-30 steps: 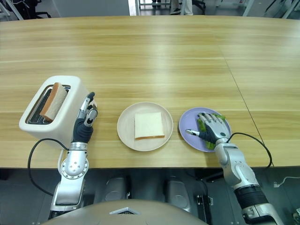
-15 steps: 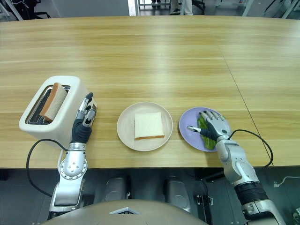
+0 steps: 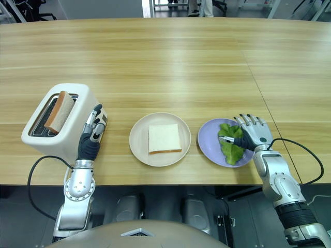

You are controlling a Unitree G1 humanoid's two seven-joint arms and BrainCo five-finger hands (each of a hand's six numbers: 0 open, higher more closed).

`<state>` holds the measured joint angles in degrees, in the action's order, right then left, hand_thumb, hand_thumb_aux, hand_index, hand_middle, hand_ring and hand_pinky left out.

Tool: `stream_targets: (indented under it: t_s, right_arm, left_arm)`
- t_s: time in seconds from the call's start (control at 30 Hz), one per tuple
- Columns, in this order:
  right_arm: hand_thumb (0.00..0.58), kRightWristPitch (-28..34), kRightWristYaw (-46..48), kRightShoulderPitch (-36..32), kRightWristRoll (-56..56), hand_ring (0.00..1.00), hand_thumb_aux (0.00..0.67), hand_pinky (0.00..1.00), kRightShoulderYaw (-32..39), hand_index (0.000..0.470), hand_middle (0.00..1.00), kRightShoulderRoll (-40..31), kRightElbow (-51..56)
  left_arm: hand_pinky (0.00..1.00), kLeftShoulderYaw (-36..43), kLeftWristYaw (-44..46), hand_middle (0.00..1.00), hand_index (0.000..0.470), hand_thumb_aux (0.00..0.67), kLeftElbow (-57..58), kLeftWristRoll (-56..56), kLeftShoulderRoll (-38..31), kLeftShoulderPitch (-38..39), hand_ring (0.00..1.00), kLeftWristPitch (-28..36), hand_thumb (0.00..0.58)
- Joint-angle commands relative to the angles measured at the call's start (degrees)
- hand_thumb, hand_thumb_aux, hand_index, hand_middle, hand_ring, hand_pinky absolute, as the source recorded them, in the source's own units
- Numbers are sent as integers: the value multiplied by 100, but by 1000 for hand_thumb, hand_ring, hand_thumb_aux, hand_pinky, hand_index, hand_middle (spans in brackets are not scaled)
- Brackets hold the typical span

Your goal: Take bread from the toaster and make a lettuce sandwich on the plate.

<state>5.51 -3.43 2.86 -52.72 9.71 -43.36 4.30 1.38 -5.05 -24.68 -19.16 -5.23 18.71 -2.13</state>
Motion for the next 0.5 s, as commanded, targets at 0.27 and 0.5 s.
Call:
stream_targets:
  t_s: [0.27, 0.5]
  right_arm:
    - [0, 160, 305, 222, -227, 0, 0, 0, 195, 0, 0, 53, -335]
    - [0, 133, 400, 335, -312, 0, 0, 0, 344, 0, 0, 190, -438]
  left_arm:
    - [0, -163, 45, 0, 0, 0, -250, 119, 5, 206, 0, 58, 0]
    - [0, -199, 32, 0, 0, 0, -412, 102, 42, 356, 0, 56, 0]
